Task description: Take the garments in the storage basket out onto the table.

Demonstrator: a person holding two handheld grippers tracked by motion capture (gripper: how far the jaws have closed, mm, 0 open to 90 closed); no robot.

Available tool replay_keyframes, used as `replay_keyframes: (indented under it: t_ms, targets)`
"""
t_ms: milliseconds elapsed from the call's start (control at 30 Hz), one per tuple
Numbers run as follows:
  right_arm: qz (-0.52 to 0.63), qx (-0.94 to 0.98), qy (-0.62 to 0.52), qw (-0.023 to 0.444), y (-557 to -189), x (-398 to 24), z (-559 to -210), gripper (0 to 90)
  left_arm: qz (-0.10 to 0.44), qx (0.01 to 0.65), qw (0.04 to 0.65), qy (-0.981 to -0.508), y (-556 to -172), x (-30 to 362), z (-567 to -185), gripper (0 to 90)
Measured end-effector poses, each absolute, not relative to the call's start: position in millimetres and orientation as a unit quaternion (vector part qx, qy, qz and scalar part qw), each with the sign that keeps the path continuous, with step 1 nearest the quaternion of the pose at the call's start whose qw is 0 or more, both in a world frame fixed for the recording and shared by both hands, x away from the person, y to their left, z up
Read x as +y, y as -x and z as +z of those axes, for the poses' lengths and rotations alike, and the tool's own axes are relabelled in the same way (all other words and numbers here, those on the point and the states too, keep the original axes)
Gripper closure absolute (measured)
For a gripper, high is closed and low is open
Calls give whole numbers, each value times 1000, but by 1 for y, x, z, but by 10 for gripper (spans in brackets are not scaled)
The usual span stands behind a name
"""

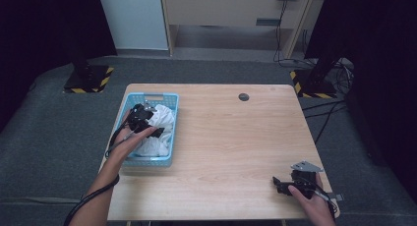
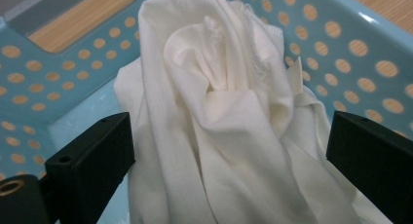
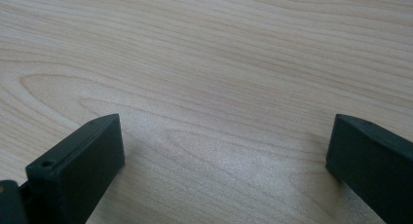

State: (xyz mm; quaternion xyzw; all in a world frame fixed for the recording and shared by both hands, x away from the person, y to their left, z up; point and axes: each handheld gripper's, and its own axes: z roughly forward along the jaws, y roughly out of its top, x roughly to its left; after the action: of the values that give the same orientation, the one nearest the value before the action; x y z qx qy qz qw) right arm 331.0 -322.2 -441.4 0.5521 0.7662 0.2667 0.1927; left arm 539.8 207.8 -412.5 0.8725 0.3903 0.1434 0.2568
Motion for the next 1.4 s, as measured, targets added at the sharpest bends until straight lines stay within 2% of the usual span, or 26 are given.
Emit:
replay_keyframes:
  t_ms: [567, 1400]
  targets:
    - [267, 766, -552, 193, -331, -322, -441, 3, 127, 400, 228, -878, -559, 203, -437, 23]
    - [266, 766, -553, 193, -331, -322, -441, 3, 121, 408, 226, -876, -563, 201, -443, 15]
